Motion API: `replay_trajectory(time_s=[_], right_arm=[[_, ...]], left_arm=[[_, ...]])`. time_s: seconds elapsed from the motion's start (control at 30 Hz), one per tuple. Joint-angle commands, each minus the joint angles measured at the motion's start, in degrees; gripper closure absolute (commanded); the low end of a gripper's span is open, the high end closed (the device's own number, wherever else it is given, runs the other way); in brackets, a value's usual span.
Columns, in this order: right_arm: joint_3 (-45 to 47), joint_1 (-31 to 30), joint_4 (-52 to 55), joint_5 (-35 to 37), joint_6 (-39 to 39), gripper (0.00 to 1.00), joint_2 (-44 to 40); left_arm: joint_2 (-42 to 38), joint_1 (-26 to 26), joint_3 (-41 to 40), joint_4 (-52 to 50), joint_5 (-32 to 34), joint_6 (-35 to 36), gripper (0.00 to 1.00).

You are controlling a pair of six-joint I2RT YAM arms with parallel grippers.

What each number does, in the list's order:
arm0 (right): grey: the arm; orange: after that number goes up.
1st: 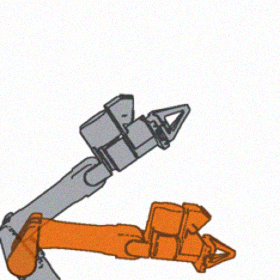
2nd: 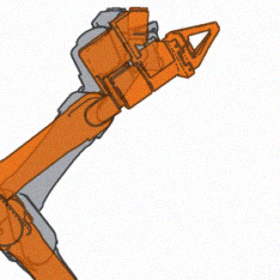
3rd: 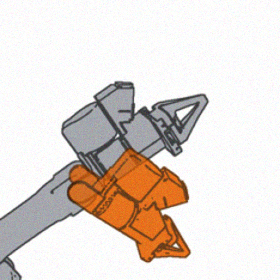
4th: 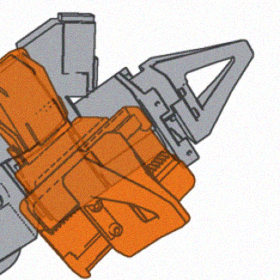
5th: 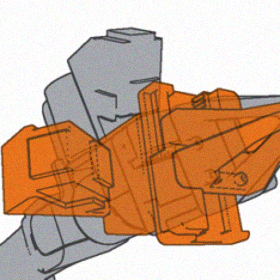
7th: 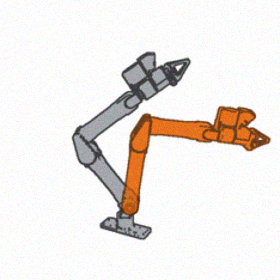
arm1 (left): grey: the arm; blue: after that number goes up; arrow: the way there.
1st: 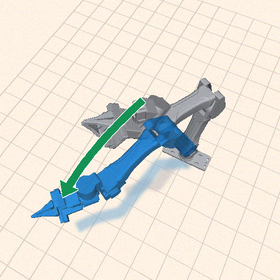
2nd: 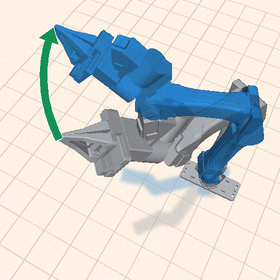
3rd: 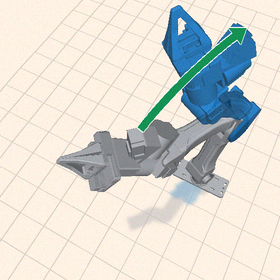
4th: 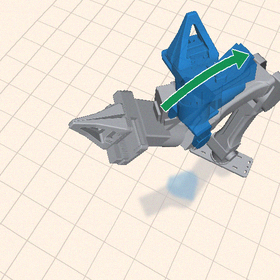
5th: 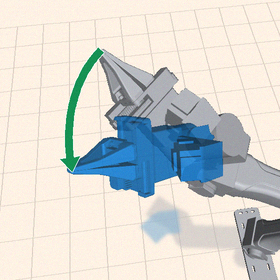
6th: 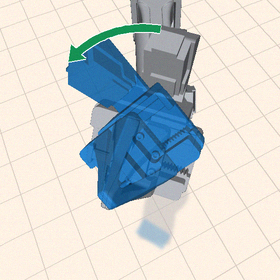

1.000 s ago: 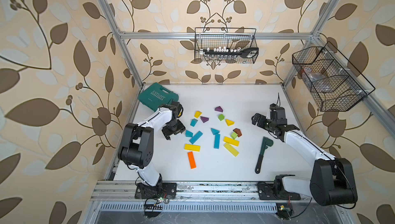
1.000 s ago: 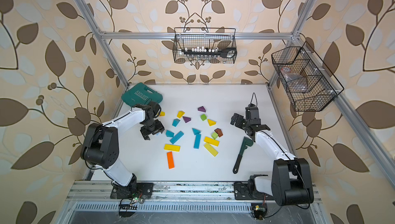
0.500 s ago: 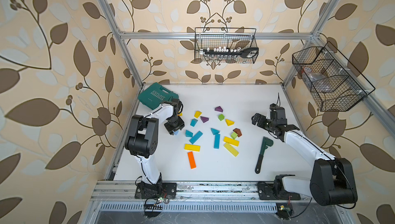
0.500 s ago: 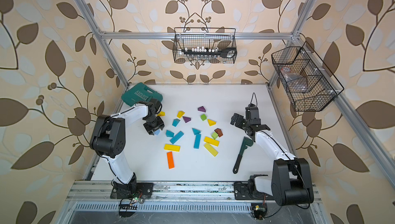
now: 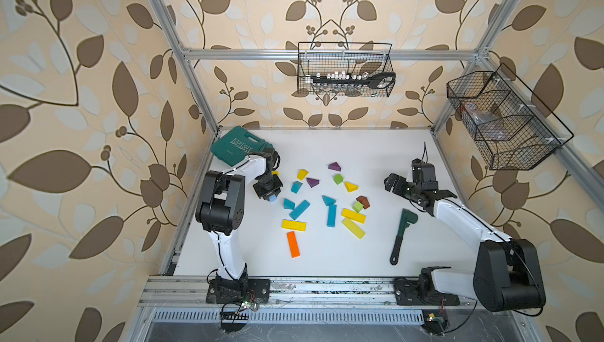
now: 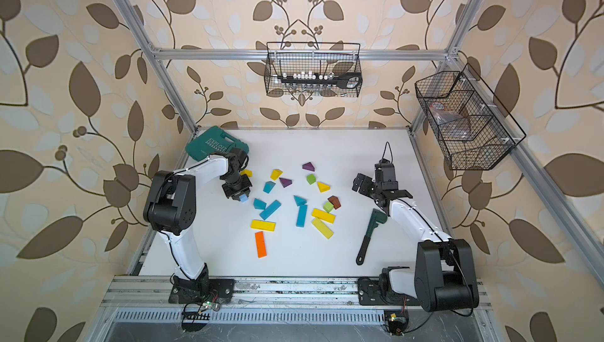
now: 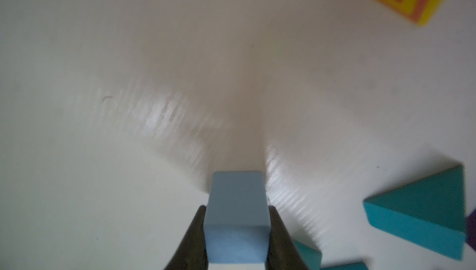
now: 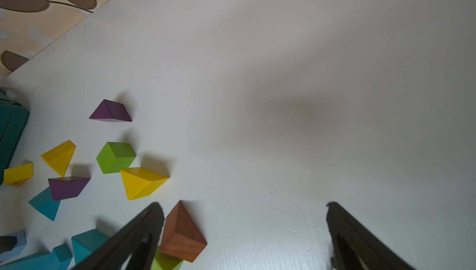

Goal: Assemble a small pinwheel with building blocks
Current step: Pick up the building block from the center of the board, then place the building block at the center of the board.

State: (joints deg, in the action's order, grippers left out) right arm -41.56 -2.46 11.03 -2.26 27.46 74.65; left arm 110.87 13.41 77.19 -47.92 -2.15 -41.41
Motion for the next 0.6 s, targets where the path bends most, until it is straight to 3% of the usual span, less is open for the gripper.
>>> replay_trajectory(time_s=[0.0, 0.2, 0.37, 0.57], right_arm=[[-0.9, 0.3, 0.8, -0.5, 0.3, 0.00, 0.6], [-0.8, 0.3, 0.8, -0.3, 0.3, 0.00, 1.0], [-0.8, 0.2, 0.9, -0.1, 0.3, 0.00, 1.3], [-0.9, 0.3, 1.0, 0.0, 0.2, 0.00, 1.7]], left_arm=[[2.5, -0.4, 4.6, 0.6, -5.1, 8.4, 0.78], [4.9, 0.4, 11.3, 2.2, -9.7, 20.8, 0.80], [10.7, 2.2, 17.8, -3.9, -6.7, 28.1, 0.83], [12.2, 2.6, 19.0, -6.7, -4.7, 32.8, 0.86]])
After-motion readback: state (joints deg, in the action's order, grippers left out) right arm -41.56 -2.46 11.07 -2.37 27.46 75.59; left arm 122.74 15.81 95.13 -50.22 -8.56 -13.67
